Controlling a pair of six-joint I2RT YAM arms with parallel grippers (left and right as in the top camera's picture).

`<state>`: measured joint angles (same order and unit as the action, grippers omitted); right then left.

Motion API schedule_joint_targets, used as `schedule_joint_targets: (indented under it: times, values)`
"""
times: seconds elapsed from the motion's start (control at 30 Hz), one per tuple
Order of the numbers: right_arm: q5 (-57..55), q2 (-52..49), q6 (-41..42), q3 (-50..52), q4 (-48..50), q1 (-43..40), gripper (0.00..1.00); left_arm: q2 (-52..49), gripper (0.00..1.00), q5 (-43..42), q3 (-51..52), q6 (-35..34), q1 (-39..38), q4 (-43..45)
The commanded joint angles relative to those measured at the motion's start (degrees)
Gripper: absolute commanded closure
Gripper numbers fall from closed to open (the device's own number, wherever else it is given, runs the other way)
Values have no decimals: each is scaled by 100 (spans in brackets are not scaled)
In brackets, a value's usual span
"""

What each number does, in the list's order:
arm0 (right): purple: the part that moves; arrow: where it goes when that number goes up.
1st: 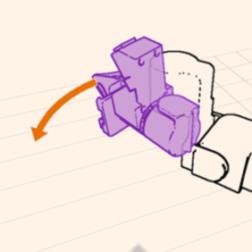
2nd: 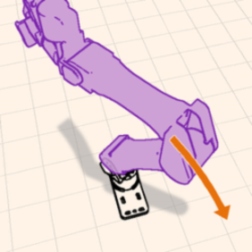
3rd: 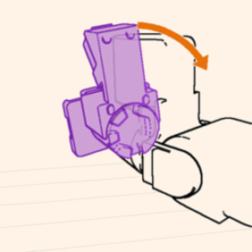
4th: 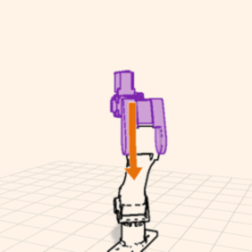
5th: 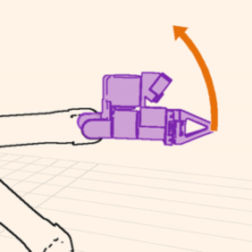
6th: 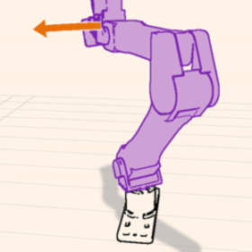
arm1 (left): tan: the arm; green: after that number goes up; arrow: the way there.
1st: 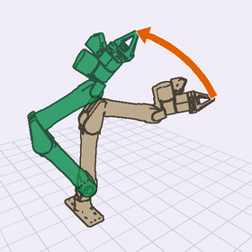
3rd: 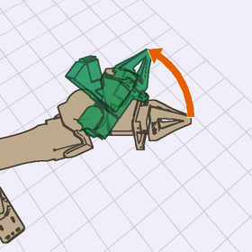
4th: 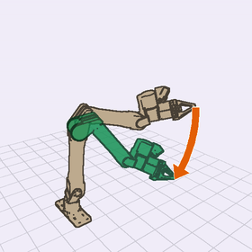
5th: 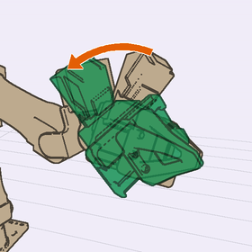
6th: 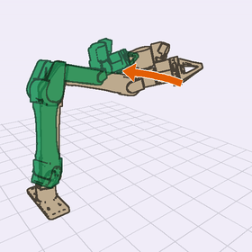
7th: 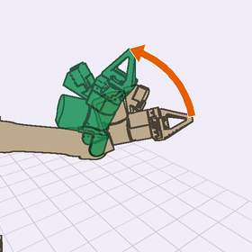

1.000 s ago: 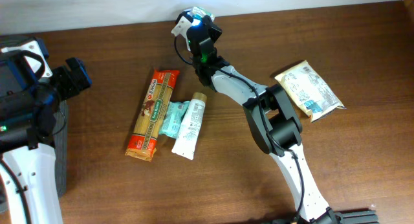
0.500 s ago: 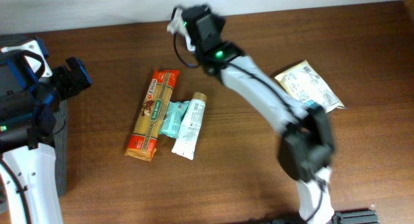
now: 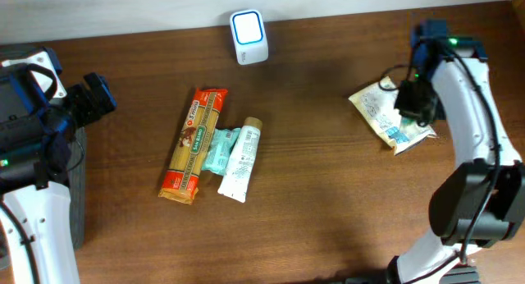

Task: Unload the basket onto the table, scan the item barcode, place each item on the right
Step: 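Drop the tissue pack at the right side of the table, then reach the right gripper to the white tube and grasp it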

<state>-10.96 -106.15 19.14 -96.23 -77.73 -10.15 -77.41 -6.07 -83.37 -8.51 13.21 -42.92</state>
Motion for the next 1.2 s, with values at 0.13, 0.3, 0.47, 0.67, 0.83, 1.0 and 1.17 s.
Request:
schedule_joint_targets:
  times: [0.13, 0.3, 0.47, 0.67, 0.83, 1.0, 1.17]
  values:
    - [3469, -9, -1364, 81, 92, -216, 36, 33, 1, -59, -20, 111, 20, 17]
    - [4782, -9, -1410, 313, 944, 833, 39, 33, 1, -59, -20, 111, 20, 15]
    - [4784, -9, 807, 2542, 3709, 2645, 75, 33, 1, -59, -20, 111, 20, 15]
    - [4387, -9, 2118, 3585, 6057, 3753, 62, 33, 1, -59, -20, 111, 20, 15]
    - [3187, -11, 2492, 3595, 6216, 4284, 63, 33, 1, -59, -20, 111, 20, 15]
    - [2601, -70, 2675, 3598, 6413, 4323, 71, 33, 1, -59, -20, 111, 20, 15]
    - [3047, -625, 2774, 3595, 7110, 4385, 84, 33, 1, -59, -20, 111, 20, 15]
